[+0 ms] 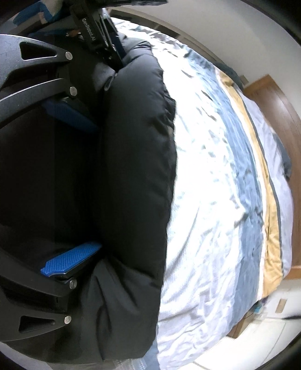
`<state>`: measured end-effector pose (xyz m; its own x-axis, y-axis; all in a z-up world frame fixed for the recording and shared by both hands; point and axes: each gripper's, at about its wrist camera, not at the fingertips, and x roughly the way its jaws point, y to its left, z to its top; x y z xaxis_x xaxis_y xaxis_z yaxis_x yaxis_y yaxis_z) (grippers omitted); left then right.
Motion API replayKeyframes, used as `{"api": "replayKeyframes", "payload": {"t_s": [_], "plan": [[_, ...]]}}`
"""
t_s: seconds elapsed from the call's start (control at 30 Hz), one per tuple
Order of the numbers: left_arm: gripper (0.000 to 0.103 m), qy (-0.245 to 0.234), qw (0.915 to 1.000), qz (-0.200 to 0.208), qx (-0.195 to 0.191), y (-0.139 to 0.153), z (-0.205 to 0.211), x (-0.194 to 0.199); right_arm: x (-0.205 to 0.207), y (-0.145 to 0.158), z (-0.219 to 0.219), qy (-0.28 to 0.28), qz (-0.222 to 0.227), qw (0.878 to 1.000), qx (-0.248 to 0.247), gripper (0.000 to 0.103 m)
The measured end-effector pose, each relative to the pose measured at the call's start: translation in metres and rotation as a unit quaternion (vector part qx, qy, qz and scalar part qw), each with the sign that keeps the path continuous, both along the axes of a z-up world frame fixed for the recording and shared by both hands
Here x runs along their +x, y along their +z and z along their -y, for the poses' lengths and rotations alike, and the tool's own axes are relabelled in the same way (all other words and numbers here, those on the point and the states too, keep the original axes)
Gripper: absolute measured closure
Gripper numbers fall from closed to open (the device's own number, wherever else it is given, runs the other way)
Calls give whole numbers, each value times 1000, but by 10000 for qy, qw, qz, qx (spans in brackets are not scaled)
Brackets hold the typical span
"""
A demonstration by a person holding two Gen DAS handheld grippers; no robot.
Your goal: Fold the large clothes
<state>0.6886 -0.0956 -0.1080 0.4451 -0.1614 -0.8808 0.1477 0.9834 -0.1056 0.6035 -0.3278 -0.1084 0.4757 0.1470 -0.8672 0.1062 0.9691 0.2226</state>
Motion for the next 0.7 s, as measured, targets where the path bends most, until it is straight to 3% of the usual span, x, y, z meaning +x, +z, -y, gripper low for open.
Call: {"api": "replayKeyframes", "payload": {"t_s": [0.2, 0.33, 0.43, 0.57, 0.7], "plan": [[30, 522, 9982, -269, -138, -7, -57, 6, -24, -12, 69, -570, -277, 9977, -224, 11], [30, 1146, 9921, -417, 285, -10, -99, 8, -38, -21, 112, -958, -651, 9918, -541, 11], [30, 1365, 9888, -336, 509, 0, -121, -1, -56, -11, 132, -1138, -636, 9886, -754, 11], [30, 1183, 9929, 52, 107, 32, -126, -31, -77, 21, 122, -1031, -215, 9915, -769, 11], [30, 783, 9965, 245, -173, 49, -102, -60, -94, 53, 70, -469, 366, 9962, -637, 11]]}}
